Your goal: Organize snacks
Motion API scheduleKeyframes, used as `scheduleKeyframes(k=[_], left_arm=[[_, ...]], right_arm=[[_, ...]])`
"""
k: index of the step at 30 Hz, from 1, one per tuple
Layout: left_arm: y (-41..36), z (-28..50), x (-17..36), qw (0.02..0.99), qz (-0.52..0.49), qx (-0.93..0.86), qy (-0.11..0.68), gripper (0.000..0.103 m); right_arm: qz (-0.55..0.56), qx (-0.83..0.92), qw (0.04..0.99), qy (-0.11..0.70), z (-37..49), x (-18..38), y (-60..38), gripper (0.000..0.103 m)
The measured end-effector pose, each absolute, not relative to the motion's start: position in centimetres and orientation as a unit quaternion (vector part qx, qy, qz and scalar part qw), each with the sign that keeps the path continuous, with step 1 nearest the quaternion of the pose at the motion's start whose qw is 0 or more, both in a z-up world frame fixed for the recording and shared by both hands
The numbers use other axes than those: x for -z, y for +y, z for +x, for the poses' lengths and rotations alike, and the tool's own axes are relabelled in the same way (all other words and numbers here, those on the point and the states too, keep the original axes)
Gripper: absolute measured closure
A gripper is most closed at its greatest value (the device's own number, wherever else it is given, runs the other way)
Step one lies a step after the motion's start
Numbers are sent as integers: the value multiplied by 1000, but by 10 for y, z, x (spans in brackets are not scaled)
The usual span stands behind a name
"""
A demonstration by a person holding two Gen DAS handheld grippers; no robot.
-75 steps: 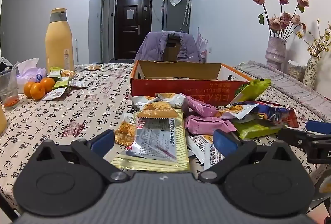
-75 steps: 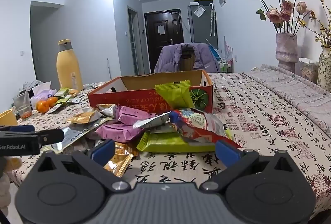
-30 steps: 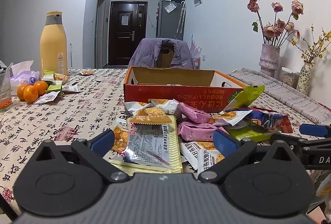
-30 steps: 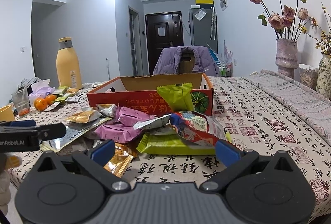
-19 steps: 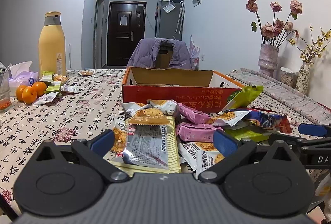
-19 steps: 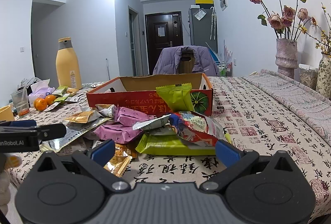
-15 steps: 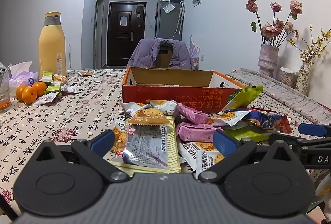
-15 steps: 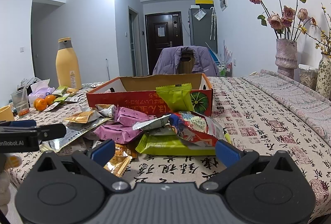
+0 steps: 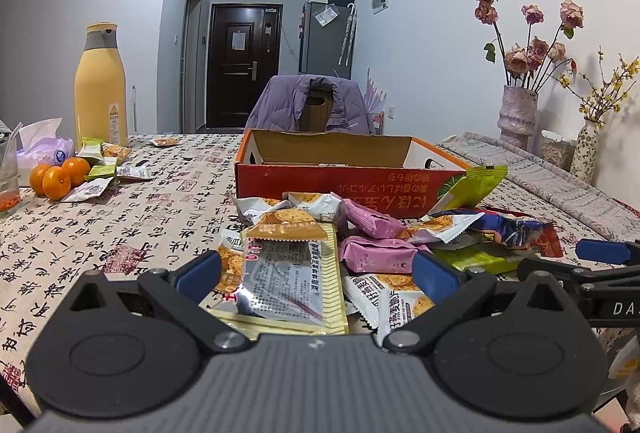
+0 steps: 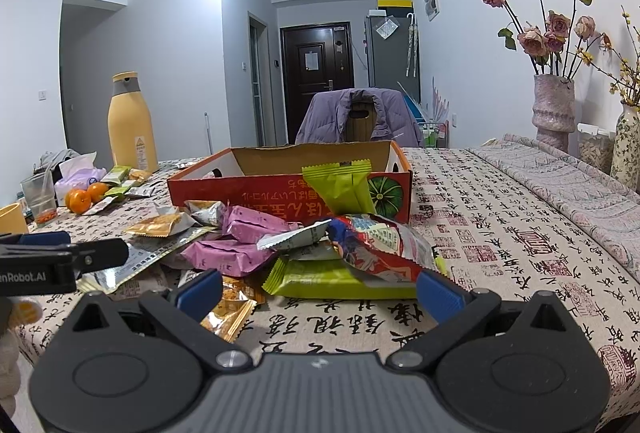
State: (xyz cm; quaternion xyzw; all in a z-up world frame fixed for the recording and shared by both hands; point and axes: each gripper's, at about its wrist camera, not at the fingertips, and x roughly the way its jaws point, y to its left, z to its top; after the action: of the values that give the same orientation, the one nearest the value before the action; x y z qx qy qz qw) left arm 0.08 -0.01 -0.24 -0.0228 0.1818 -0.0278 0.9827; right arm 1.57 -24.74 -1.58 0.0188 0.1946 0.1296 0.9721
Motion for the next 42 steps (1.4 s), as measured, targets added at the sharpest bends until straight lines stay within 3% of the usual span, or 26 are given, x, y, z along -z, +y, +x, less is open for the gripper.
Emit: scheduleKeyframes(k=[26, 42], left_arm=[[2, -1, 8, 982, -23, 28, 187, 0], [27, -1, 10, 980, -29, 37, 192, 0]], right_arm=[[17, -144, 969, 202, 17, 22, -241, 0], [-18, -166, 960, 224, 23, 32, -192, 8]])
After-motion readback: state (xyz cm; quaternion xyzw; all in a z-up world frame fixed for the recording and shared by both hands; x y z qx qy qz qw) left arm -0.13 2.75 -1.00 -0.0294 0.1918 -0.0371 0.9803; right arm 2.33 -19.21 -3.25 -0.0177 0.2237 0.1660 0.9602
